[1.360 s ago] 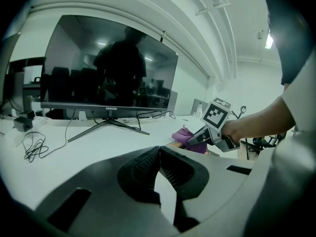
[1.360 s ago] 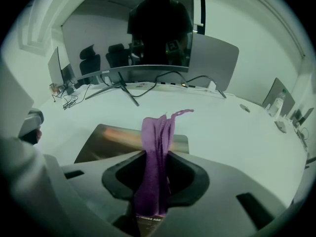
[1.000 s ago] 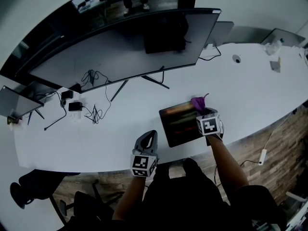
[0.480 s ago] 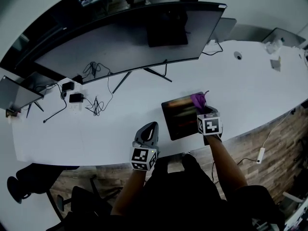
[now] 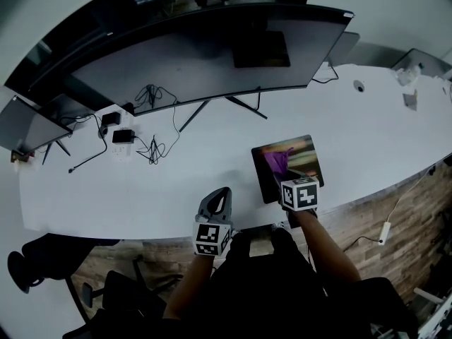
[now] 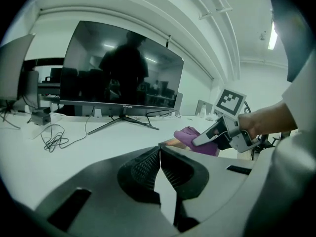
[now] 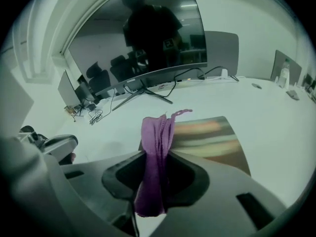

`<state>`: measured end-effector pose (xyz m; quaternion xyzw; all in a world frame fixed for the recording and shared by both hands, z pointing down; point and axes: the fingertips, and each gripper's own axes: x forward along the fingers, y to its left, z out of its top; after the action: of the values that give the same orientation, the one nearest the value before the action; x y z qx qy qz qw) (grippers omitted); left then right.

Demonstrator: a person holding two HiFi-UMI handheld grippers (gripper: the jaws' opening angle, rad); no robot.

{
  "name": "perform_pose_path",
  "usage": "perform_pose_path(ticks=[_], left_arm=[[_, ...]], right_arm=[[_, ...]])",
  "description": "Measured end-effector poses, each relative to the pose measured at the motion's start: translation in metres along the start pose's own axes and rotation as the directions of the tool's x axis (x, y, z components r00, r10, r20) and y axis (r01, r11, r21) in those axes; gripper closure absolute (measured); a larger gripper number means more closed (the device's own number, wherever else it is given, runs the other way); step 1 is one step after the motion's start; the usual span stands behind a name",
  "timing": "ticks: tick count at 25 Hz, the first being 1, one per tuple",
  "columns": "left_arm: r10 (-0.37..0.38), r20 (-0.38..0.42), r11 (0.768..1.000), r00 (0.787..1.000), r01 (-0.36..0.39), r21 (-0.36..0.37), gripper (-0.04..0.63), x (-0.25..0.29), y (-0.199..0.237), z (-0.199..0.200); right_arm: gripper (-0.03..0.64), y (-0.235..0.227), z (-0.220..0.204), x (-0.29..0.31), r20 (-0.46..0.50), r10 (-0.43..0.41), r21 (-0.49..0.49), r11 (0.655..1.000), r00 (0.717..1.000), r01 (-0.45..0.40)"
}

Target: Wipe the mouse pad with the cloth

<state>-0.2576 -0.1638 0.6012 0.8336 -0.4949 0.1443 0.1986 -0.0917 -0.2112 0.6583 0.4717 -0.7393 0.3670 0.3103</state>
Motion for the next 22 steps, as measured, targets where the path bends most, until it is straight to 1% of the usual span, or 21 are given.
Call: perform_pose_path(ticks=[4,8,10,12,17,22], left_arm=[[0.009,-0.014,0.999,1.0,-0.01,-0.053,0.574,-0.015,0.011,-0.014],[0.018,-0.013,0.999,1.0,-0.019,-0.045,0.575,-0.027,0.02,-0.017],[0.027,-0.006,0.999,1.0,-0.027,-0.041,0.574,-0.032,0.024,-0.016],[0.037,-0.004,0.998,0.999,-0.037,-0.051,0.575,-0.036,0.025,-0.018],[0.037,-0.035,0.997,0.999,-0.039,-0.064,0.575,-0.04,0.017,-0.032],[0.062,-0.031,0.995,0.998,-0.064,-0.078,0.575,-0.037,0.016,-0.022]], right_arm=[[0.492,0.026,-0.013,0.004,-0.024,0.037,-0.011,0.999,0.999,-0.037],[0.492,0.038,-0.022,0.015,-0.049,0.036,0.005,0.999,0.998,-0.036],[0.492,0.039,-0.024,0.019,-0.053,0.026,0.007,1.0,0.998,-0.026],[0.492,0.039,-0.022,0.021,-0.05,0.02,0.009,1.0,0.999,-0.02],[0.492,0.041,-0.028,0.028,-0.054,0.036,0.008,0.999,0.998,-0.036],[0.492,0.028,-0.026,0.023,-0.046,0.006,-0.036,0.999,0.999,-0.007]])
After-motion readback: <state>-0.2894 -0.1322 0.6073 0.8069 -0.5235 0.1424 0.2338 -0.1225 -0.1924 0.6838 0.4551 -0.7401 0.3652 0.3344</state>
